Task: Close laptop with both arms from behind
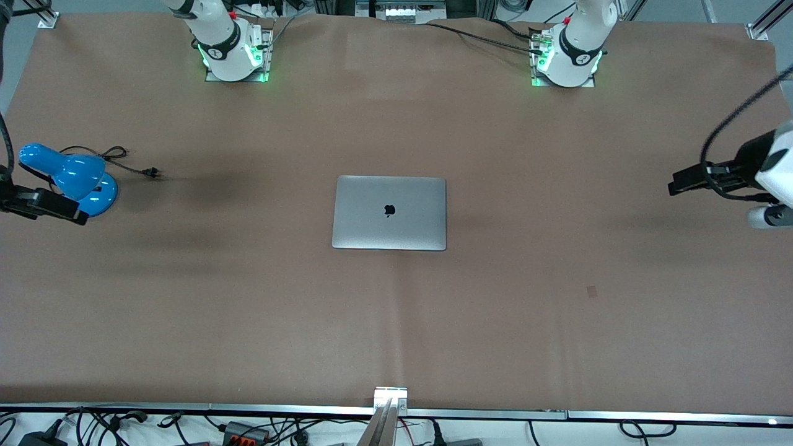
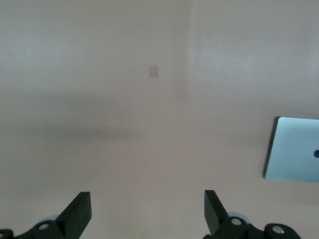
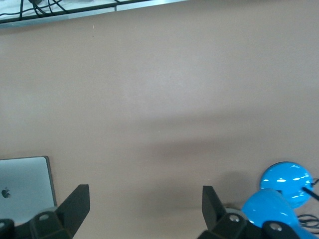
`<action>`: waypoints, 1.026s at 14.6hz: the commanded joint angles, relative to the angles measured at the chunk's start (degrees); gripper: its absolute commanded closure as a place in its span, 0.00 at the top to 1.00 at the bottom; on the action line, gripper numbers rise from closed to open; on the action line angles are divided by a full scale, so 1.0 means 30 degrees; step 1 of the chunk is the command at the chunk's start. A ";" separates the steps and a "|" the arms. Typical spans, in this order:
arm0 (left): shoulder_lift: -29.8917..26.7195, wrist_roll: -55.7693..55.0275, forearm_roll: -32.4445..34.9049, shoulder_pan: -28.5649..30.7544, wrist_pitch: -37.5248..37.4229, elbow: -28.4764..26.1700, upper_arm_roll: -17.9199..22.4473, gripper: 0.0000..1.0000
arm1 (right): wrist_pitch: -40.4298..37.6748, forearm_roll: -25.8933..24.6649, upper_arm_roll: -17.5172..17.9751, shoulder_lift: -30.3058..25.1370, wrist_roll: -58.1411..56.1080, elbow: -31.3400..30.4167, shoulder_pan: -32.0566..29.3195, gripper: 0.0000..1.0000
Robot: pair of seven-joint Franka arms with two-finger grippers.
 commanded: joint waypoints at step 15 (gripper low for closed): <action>-0.5485 0.2110 -0.1678 -0.0203 0.3407 -0.7699 0.1585 1.00 | 0.1331 -0.2515 0.3551 -0.7695 -0.0281 -0.9039 -0.2231 1.00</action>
